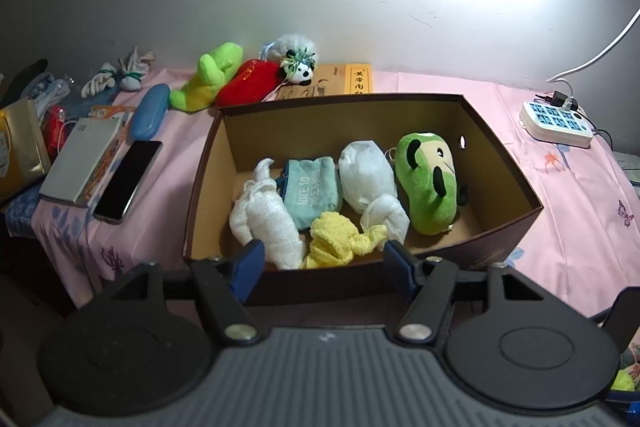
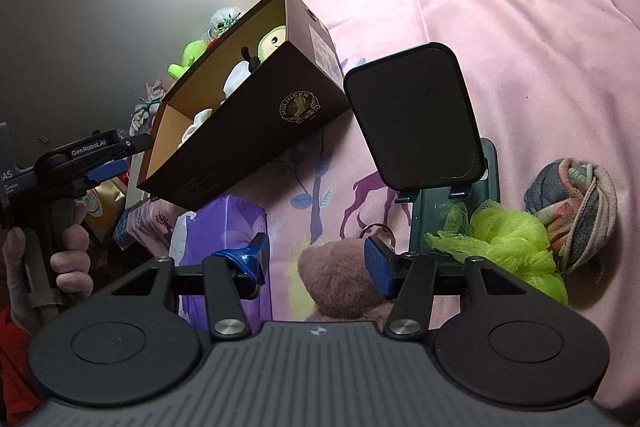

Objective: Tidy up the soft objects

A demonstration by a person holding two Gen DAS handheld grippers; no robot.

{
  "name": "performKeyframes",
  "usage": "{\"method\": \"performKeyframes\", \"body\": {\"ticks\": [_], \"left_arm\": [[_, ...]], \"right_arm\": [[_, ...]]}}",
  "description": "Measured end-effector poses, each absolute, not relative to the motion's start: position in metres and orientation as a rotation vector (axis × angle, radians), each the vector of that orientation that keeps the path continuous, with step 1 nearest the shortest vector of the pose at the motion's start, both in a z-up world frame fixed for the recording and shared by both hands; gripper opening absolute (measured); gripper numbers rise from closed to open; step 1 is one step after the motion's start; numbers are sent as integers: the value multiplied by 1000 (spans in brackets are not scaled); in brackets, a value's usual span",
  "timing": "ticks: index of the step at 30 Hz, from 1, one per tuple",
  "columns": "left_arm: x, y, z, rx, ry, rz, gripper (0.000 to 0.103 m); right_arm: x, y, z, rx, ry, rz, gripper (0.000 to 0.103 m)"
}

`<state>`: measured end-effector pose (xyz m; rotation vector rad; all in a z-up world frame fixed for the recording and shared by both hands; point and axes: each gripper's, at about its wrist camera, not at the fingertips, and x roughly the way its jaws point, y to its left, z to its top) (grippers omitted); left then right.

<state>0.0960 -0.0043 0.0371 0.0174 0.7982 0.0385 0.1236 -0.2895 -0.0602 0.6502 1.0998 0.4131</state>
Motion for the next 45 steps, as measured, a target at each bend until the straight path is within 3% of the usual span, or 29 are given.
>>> {"method": "performKeyframes", "body": {"ticks": [24, 34, 45], "left_arm": [[-42, -97, -8, -22, 916, -172, 68], [-74, -94, -36, -27, 1025, -164, 68], [-85, -84, -30, -8, 1013, -125, 68]], "right_arm": [[106, -311, -86, 500, 1170, 582, 37], [115, -288, -99, 439, 1142, 678, 37], [130, -263, -118, 438, 1175, 734, 40]]}}
